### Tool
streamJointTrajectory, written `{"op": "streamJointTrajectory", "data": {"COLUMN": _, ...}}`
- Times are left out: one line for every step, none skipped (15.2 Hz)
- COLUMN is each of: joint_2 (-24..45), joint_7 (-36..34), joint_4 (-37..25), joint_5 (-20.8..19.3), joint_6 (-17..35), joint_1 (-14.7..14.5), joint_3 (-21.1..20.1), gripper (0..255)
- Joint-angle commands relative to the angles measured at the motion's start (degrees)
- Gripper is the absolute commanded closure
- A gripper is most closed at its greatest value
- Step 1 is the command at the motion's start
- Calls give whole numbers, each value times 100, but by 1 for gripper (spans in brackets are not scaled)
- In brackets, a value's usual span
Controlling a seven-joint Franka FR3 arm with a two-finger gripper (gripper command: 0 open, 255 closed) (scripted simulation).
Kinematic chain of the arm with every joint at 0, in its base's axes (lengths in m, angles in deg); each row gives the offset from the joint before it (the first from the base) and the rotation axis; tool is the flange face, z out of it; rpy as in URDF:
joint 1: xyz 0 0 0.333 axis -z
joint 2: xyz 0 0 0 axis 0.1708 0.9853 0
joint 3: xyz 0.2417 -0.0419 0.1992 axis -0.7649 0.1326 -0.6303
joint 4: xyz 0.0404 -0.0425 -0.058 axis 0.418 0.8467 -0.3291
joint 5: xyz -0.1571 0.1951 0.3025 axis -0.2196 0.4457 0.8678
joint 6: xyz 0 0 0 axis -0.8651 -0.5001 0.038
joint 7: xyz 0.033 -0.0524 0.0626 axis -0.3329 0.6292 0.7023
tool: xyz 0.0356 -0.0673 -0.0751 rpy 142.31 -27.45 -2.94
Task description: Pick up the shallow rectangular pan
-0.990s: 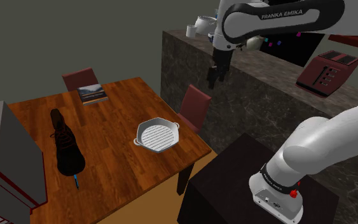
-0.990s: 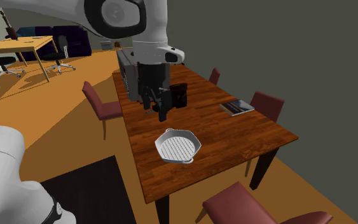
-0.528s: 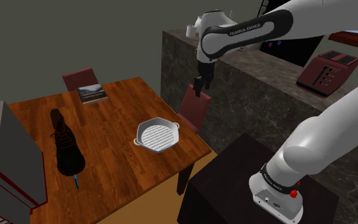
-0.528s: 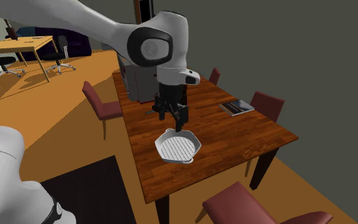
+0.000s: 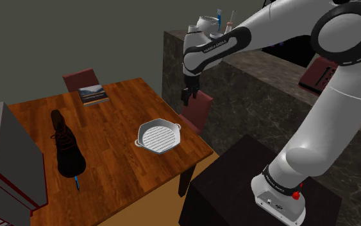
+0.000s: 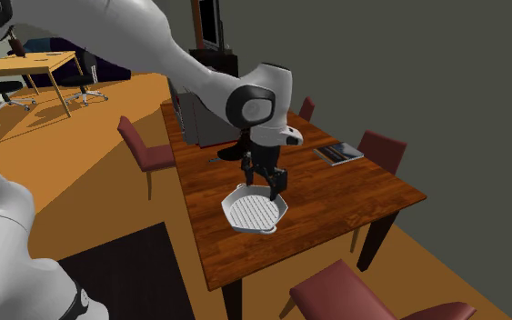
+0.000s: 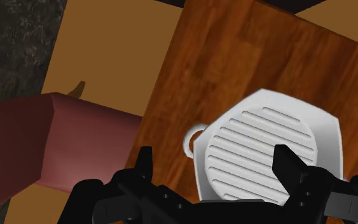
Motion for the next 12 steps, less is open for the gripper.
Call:
{"op": "streamJointTrajectory", "data": {"joint_2": 439, "joint_7": 85, "joint_4": -251, "joint_5": 7, "joint_6": 145, "joint_1": -3, "joint_3": -9, "gripper": 0}}
{"op": "streamJointTrajectory", "data": {"joint_2": 660, "joint_7": 114, "joint_4": -389, "joint_5": 9, "joint_6": 206, "joint_1": -11, "joint_3": -20, "gripper": 0}}
{"op": "streamJointTrajectory", "data": {"joint_2": 882, "joint_7": 143, "joint_4": -535, "joint_5": 11, "joint_6": 259, "joint_1": -19, "joint_3": -31, "gripper": 0}}
{"op": "streamJointTrajectory", "data": {"joint_2": 1105, "joint_7": 171, "joint_4": -687, "joint_5": 12, "joint_6": 307, "joint_1": -27, "joint_3": -42, "gripper": 0}}
{"op": "streamJointTrajectory", "data": {"joint_2": 1328, "joint_7": 198, "joint_4": -847, "joint_5": 11, "joint_6": 348, "joint_1": -35, "joint_3": -54, "gripper": 0}}
{"op": "streamJointTrajectory", "data": {"joint_2": 1551, "joint_7": 225, "joint_4": -1013, "joint_5": 10, "joint_6": 382, "joint_1": -44, "joint_3": -66, "gripper": 0}}
{"op": "streamJointTrajectory", "data": {"joint_2": 1775, "joint_7": 251, "joint_4": -1187, "joint_5": 7, "joint_6": 410, "joint_1": -54, "joint_3": -78, "gripper": 0}}
{"op": "streamJointTrajectory", "data": {"joint_2": 2000, "joint_7": 276, "joint_4": -1367, "joint_5": 4, "joint_6": 431, "joint_1": -64, "joint_3": -90, "gripper": 0}}
{"op": "streamJointTrajectory", "data": {"joint_2": 2226, "joint_7": 301, "joint_4": -1556, "joint_5": 0, "joint_6": 446, "joint_1": -75, "joint_3": -102, "gripper": 0}}
{"op": "streamJointTrajectory", "data": {"joint_2": 2453, "joint_7": 326, "joint_4": -1752, "joint_5": -5, "joint_6": 454, "joint_1": -87, "joint_3": -114, "gripper": 0}}
{"op": "streamJointTrajectory", "data": {"joint_2": 2682, "joint_7": 350, "joint_4": -1957, "joint_5": -10, "joint_6": 455, "joint_1": -99, "joint_3": -126, "gripper": 0}}
{"op": "streamJointTrajectory", "data": {"joint_2": 2912, "joint_7": 375, "joint_4": -2170, "joint_5": -17, "joint_6": 449, "joint_1": -113, "joint_3": -137, "gripper": 0}}
